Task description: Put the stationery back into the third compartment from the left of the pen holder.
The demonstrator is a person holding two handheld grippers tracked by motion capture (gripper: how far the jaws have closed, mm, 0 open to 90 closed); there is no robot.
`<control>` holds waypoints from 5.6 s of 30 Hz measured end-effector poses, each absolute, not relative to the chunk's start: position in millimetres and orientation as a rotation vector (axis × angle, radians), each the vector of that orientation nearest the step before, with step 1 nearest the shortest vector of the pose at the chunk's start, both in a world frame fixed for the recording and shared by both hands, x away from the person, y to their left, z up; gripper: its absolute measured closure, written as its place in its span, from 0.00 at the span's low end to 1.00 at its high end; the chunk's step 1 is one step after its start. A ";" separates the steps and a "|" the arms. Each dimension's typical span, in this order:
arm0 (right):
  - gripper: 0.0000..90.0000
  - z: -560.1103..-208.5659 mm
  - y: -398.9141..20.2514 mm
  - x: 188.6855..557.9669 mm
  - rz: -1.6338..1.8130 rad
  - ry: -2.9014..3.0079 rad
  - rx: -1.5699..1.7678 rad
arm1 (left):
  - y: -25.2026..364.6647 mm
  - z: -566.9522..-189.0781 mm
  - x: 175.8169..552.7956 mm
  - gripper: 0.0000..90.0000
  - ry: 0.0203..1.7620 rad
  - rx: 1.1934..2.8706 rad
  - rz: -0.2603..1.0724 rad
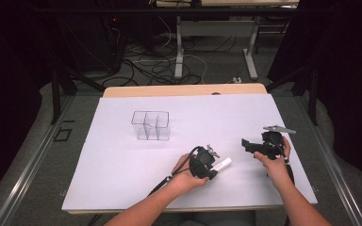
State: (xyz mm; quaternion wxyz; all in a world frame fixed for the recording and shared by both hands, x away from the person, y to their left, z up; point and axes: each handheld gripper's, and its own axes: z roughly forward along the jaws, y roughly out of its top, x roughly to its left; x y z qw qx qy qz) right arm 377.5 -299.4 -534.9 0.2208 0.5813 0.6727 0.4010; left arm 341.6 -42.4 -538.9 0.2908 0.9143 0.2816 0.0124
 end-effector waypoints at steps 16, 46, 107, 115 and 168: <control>0.03 -534.6 -299.4 376.3 1.108 1.861 1.607 | -38.4 -535.5 344.0 0.79 0.753 2.419 0.008; 0.08 -522.4 -265.6 371.3 1.238 1.922 1.532 | 39.3 -496.1 349.2 0.79 0.881 2.116 0.152; 0.55 -521.9 -171.1 365.4 1.792 2.071 1.899 | 38.8 -513.2 325.5 0.79 0.886 1.950 0.162; 0.60 -523.6 -176.6 367.7 1.806 2.013 1.948 | 37.4 -515.4 324.2 0.79 0.874 1.957 0.161; 0.73 -481.9 -144.9 399.6 1.712 2.077 1.704 | 88.7 -513.3 337.6 0.46 1.006 1.905 0.250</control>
